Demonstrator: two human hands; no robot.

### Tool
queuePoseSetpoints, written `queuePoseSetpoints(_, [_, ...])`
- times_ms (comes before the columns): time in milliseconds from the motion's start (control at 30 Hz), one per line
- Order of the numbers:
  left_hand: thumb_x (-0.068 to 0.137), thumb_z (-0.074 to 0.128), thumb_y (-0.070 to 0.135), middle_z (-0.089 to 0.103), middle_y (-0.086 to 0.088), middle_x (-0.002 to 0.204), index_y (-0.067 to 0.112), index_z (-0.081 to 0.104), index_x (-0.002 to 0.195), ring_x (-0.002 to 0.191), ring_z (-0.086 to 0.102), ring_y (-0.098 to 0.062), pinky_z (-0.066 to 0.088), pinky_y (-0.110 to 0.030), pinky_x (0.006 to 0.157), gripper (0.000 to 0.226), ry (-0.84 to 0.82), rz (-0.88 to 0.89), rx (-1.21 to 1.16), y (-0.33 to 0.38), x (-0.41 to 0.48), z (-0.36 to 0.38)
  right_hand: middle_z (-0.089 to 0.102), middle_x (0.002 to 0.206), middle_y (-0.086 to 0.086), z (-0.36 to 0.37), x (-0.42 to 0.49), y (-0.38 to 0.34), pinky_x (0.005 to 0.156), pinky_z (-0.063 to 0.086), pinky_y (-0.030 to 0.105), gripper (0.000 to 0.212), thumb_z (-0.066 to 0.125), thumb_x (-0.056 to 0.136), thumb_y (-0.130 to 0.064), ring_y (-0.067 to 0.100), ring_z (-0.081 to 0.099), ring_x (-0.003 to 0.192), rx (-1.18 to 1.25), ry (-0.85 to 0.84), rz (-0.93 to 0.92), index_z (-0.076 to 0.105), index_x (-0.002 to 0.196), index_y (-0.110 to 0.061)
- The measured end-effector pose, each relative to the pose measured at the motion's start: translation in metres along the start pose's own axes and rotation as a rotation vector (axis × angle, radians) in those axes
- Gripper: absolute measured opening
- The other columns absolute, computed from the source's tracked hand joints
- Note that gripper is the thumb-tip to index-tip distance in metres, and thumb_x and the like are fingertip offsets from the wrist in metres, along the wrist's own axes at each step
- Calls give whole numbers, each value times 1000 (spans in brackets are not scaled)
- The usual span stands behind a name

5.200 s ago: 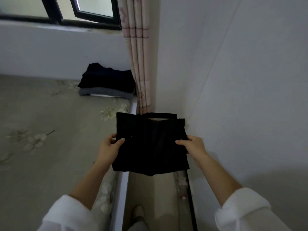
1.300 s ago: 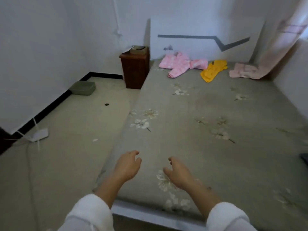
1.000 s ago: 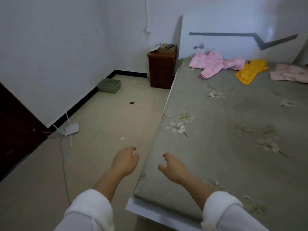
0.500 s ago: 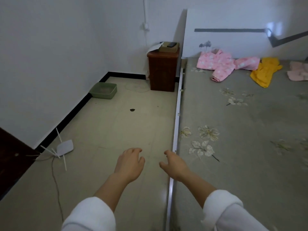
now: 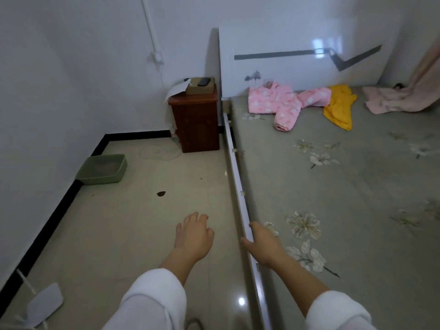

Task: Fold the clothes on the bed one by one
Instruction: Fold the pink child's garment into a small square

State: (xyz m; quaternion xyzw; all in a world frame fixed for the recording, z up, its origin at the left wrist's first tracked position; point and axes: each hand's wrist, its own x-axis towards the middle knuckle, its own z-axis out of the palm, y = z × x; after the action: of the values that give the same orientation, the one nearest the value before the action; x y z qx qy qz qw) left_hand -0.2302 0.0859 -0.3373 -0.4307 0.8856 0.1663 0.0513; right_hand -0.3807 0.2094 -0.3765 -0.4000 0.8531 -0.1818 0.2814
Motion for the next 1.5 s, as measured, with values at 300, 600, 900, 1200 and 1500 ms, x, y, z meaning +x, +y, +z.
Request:
queuePoseSetpoints(300, [98,37,32,42,-5,144,18,38,142,130,38,-24,33,-40,107,46,0,231,10,-9,209,-89,47,139,12,-70,147,-48,99,41,36,55,50,94,-40,28,48,124,18,101,203,38,137,-9])
queuePoseSetpoints(600, [97,41,27,44,-9,141,13,44,137,130,39,-27,34,-41,107,43,-41,422,-59,52,408,-103,42,145,12,-159,286,-14,102,37,34,61,52,94,-39,27,43,130,58,209,421,33,143,-9])
queuePoseSetpoints(900, [98,39,32,36,-7,149,16,35,144,136,32,-26,27,-44,112,49,-164,506,-29,144,617,-126,44,144,10,-269,469,19,102,38,34,59,53,92,-40,25,44,129,97,271,519,36,141,-10])
queuePoseSetpoints(1200, [98,38,34,35,-9,149,15,34,144,135,33,-28,29,-42,111,50,-228,550,-38,202,823,-137,49,138,12,-342,657,31,96,40,32,53,54,92,-39,26,49,123,114,273,515,41,135,-9])
queuePoseSetpoints(1500, [98,39,34,43,-6,140,14,41,137,123,43,-24,38,-38,102,44,-422,587,43,231,1060,-94,51,133,12,-360,868,82,94,42,32,49,56,92,-35,27,52,117,334,231,742,43,132,-9])
